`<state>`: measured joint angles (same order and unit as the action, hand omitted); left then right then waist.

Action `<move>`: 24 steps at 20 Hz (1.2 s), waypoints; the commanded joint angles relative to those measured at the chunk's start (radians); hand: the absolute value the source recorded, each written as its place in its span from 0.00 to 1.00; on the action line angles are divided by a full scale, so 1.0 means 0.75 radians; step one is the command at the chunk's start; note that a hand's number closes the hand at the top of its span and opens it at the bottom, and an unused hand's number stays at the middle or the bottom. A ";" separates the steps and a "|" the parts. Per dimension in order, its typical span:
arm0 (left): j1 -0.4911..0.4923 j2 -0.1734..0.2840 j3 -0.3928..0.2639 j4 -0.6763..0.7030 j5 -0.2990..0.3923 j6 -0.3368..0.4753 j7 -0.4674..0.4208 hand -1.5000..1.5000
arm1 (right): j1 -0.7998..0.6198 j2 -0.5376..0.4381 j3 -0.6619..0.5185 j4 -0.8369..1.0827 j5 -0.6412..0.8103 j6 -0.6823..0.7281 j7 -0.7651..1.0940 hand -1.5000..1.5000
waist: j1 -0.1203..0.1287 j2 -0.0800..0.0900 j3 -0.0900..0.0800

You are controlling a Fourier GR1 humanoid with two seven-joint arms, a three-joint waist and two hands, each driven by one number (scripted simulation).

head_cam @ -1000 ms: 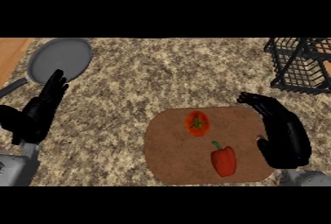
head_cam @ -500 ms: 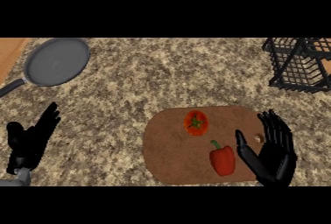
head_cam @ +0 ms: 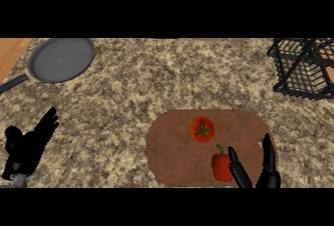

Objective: Pick the tomato from the cutting board and place it in the tiered basket

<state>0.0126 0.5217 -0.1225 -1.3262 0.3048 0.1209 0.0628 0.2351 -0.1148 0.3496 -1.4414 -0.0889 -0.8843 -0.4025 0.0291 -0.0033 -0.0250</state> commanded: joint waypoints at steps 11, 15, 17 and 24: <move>0.061 -0.032 -0.015 0.016 -0.021 -0.012 -0.012 0.50 | -0.390 -0.295 0.290 -0.271 0.439 0.098 1.309 0.00 | -0.002 0.004 0.021; 0.081 0.018 0.044 -0.009 0.010 -0.043 0.003 0.50 | -0.430 -0.302 0.379 -0.404 0.573 0.213 1.704 0.00 | -0.027 -0.004 0.026; 0.011 -0.048 0.029 0.030 -0.016 0.001 0.013 0.50 | -0.496 -0.271 0.385 -0.412 0.677 0.257 1.879 0.00 | -0.043 0.000 0.029; -0.046 -0.062 0.077 0.193 -0.036 -0.066 -0.061 0.50 | -0.495 -0.246 0.312 -0.608 0.836 0.448 2.232 0.00 | -0.057 0.004 0.030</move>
<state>0.0297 0.5026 -0.0807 -1.3026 0.2860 0.1042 0.0671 -0.1367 -0.3166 0.5972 -1.8280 0.4812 -0.5914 1.0766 -0.0025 -0.0042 -0.0015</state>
